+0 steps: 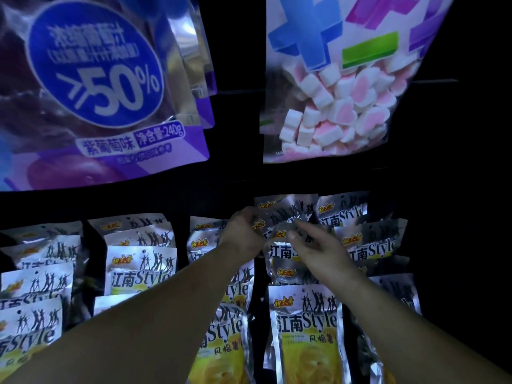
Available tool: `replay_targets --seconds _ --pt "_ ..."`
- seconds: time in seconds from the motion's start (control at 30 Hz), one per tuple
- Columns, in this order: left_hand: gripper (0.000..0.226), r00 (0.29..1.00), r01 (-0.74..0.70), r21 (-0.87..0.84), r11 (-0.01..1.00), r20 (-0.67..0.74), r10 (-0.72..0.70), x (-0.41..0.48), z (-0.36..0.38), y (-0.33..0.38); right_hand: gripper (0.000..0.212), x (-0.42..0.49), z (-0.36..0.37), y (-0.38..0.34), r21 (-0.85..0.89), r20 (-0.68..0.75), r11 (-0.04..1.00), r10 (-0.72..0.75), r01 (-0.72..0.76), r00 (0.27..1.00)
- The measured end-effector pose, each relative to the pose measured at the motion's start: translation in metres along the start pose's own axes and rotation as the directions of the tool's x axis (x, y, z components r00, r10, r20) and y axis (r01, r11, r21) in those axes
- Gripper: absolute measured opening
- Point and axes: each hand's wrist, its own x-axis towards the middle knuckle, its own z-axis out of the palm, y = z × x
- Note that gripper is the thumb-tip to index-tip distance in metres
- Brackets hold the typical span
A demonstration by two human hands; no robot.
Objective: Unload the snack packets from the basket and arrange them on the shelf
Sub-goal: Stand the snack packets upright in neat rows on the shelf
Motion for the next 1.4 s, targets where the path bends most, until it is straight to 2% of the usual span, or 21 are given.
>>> replay_targets --seconds 0.1,0.17,0.23,0.37,0.5,0.57,0.7,0.8,0.83,0.9,0.97,1.07,1.1,1.17,1.23,1.3,1.37,1.4 --pt "0.047 1.000 -0.007 0.008 1.000 -0.006 0.007 0.009 0.008 -0.007 0.047 -0.003 0.001 -0.001 0.021 -0.010 1.000 -0.004 0.004 1.000" --pt "0.029 1.000 -0.011 0.066 0.998 -0.001 0.011 0.005 0.007 -0.006 0.042 -0.008 0.000 0.000 0.052 -0.013 0.999 0.001 0.000 1.000" --pt "0.016 0.999 -0.002 0.025 1.000 -0.045 0.003 0.002 0.007 -0.006 0.040 -0.012 -0.003 -0.001 0.087 -0.005 0.996 0.003 -0.002 1.000" --pt "0.029 0.997 0.010 -0.076 0.997 -0.070 -0.016 0.005 0.005 -0.006 0.042 -0.016 -0.010 -0.004 0.148 0.012 0.988 -0.033 0.031 0.999" --pt "0.029 0.999 0.005 -0.268 0.963 -0.045 -0.018 0.008 0.002 0.006 0.044 -0.015 -0.013 0.000 0.141 0.011 0.990 -0.011 0.009 1.000" --pt "0.031 0.998 -0.038 -0.303 0.952 -0.067 0.018 0.013 0.003 0.016 0.044 -0.014 -0.014 0.001 0.125 -0.009 0.992 -0.001 0.002 1.000" --pt "0.018 0.991 -0.132 -0.316 0.940 -0.075 0.114 0.016 0.012 0.035 0.047 -0.009 -0.017 0.008 0.112 -0.042 0.992 0.054 -0.049 0.998" --pt "0.042 0.984 -0.176 -0.236 0.956 -0.074 0.163 0.013 0.012 0.037 0.052 -0.004 -0.019 0.019 0.108 -0.057 0.992 0.069 -0.063 0.996" --pt "0.049 0.979 -0.192 -0.180 0.965 -0.103 0.176 0.011 0.010 0.035 0.053 -0.003 -0.020 0.020 0.107 -0.058 0.992 0.071 -0.065 0.996" --pt "0.050 0.960 -0.220 -0.098 0.971 -0.196 0.197 0.002 0.004 0.030 0.053 -0.002 -0.021 0.020 0.100 -0.055 0.993 0.069 -0.063 0.996" --pt "0.038 0.954 -0.175 0.006 0.985 -0.245 0.171 -0.003 0.002 0.025 0.053 -0.002 -0.022 0.020 0.096 -0.063 0.994 0.059 -0.053 0.996" --pt "0.020 0.993 -0.075 0.122 0.990 -0.082 0.086 -0.012 0.007 0.011 0.048 -0.007 -0.021 0.016 0.059 -0.069 0.997 0.044 -0.040 0.997" --pt "0.024 0.998 -0.065 0.046 0.997 -0.022 0.066 -0.014 0.013 0.008 0.044 -0.009 -0.020 0.016 0.034 -0.062 0.998 0.048 -0.046 0.997" --pt "0.034 0.994 0.080 -0.199 0.977 0.087 -0.063 -0.027 0.023 0.000 0.039 -0.010 -0.017 0.019 -0.053 -0.041 0.997 0.060 -0.063 0.997" --pt "0.034 0.964 0.190 -0.290 0.938 0.236 -0.123 -0.042 0.033 -0.006 0.035 -0.013 -0.014 0.024 -0.119 -0.011 0.990 0.072 -0.073 0.997" --pt "0.027 0.929 0.289 -0.235 0.928 0.301 -0.213 -0.059 0.036 -0.005 0.032 -0.021 -0.013 0.030 -0.157 0.057 0.984 0.089 -0.079 0.994" --pt "0.024 0.857 0.486 -0.344 0.803 0.367 -0.361 -0.066 0.040 -0.003 0.035 -0.029 -0.011 0.039 -0.219 0.127 0.971 0.127 -0.098 0.984" --pt "0.026 0.841 0.523 -0.360 0.772 0.365 -0.399 -0.071 0.041 -0.002 0.039 -0.032 -0.012 0.045 -0.263 0.135 0.959 0.146 -0.107 0.980"
